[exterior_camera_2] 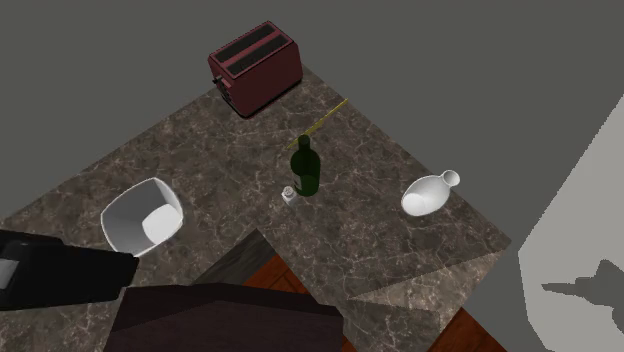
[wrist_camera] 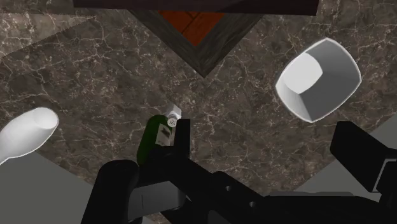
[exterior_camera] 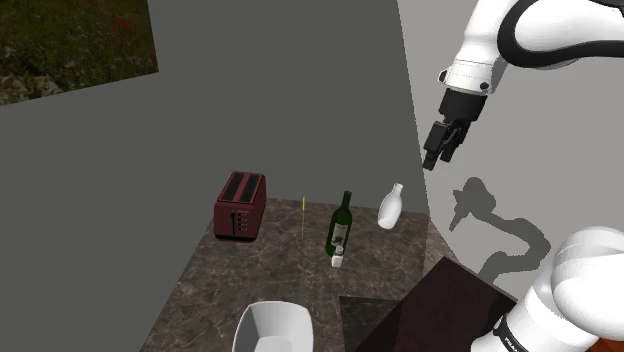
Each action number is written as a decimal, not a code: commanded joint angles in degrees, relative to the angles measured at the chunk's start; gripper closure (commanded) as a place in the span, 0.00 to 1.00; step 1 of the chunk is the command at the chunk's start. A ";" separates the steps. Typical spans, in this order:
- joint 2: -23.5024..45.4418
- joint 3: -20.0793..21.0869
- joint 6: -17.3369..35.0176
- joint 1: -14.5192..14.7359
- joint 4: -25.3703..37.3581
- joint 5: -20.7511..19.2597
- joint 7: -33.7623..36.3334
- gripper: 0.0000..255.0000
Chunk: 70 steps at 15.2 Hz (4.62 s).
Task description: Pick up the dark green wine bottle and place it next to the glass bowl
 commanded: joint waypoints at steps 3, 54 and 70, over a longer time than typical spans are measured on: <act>2.23 -0.93 4.07 -0.24 -1.53 -0.84 -1.88 0.00; 71.09 -8.22 55.02 -4.44 21.85 2.73 -31.46 1.00; 65.47 -8.97 48.96 -3.91 22.32 1.54 -30.55 1.00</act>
